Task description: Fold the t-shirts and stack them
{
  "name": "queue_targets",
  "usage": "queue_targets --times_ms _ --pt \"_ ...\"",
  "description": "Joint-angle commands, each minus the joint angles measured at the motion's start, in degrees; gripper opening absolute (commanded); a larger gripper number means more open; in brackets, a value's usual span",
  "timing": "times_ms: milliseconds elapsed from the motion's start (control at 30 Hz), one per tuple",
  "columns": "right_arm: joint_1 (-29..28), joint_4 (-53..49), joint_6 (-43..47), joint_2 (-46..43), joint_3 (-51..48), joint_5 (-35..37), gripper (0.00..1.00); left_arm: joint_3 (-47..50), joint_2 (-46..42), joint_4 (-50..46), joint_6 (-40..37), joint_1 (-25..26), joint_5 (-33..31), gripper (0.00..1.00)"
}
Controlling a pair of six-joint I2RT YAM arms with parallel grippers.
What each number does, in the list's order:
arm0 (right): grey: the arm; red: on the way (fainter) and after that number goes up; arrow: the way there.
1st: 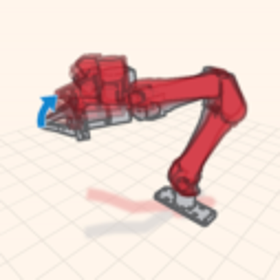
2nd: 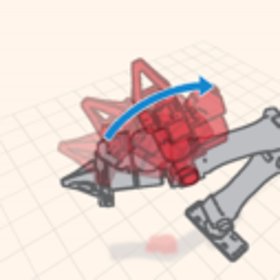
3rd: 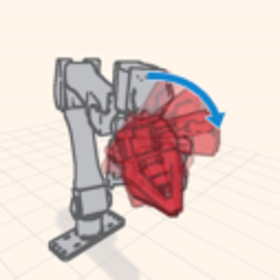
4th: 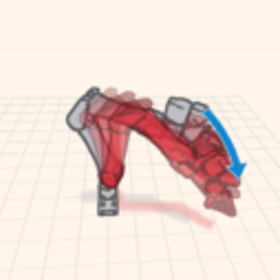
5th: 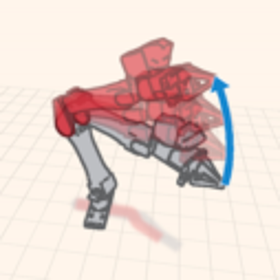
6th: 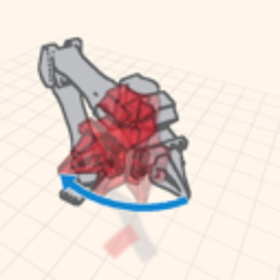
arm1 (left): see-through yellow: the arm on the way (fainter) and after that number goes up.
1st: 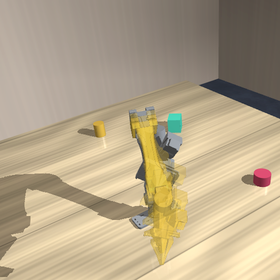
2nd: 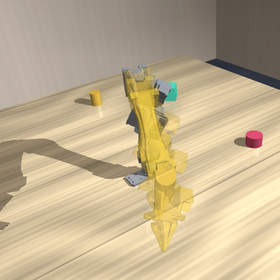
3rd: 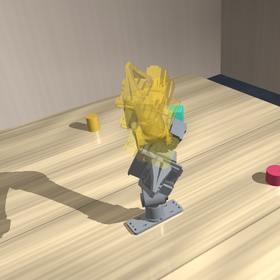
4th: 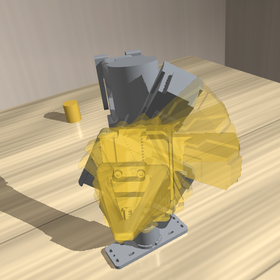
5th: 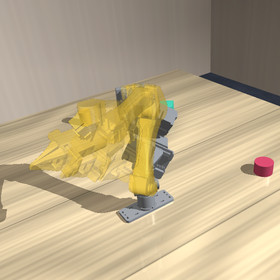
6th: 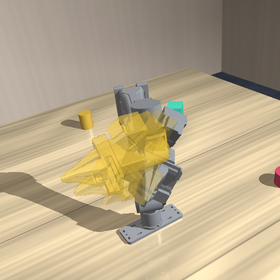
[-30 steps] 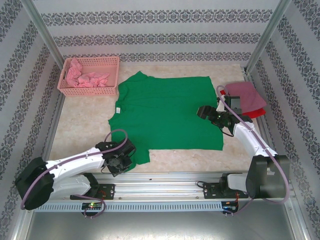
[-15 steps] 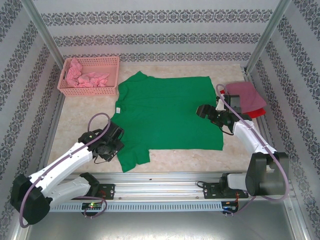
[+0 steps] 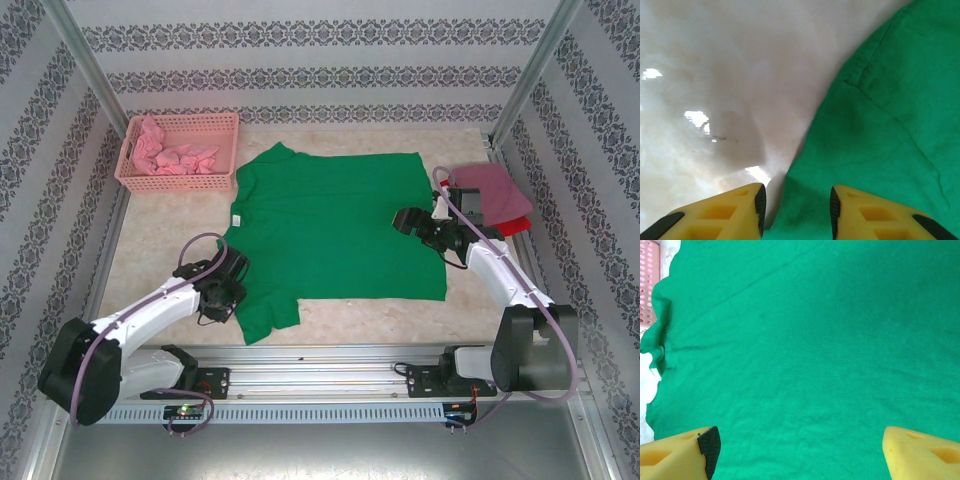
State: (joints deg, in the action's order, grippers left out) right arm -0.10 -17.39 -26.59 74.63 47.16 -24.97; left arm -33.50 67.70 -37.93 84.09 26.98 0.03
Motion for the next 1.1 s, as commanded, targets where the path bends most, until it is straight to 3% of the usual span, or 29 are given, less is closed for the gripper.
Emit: queue_targets --times_ms 0,233,333,600,767,833,900,1067 --pt "0.7 0.08 0.44 -0.28 0.41 -0.17 0.85 0.11 2.48 4.74 0.07 -0.61 1.73 0.39" --pt "0.74 -0.17 0.47 -0.96 -0.26 0.08 0.85 0.1 7.11 6.73 0.05 -0.61 2.24 0.38" --pt "0.99 -0.29 0.67 -1.31 -0.57 0.54 0.85 0.76 7.63 7.08 0.49 -0.57 2.35 0.33" --pt "1.5 -0.8 0.5 -2.36 -1.18 1.06 0.85 1.51 5.11 6.21 0.08 -0.58 1.17 0.0" --pt "1.94 -1.67 0.48 -4.13 -1.87 1.85 0.85 0.98 4.66 5.78 -0.82 -0.62 2.0 0.0" --pt "2.23 -1.91 0.45 -4.91 -2.32 2.04 0.84 -0.35 3.51 2.79 -2.02 -0.62 1.79 0.19" --pt "2.55 -2.04 0.35 -5.49 -2.84 2.17 0.84 -1.3 1.54 -0.8 -3.13 -0.59 0.76 0.29" --pt "2.65 -1.55 0.0 -5.55 -3.39 1.87 0.84 -0.55 -2.26 -3.48 -4.42 -0.61 1.78 0.38"
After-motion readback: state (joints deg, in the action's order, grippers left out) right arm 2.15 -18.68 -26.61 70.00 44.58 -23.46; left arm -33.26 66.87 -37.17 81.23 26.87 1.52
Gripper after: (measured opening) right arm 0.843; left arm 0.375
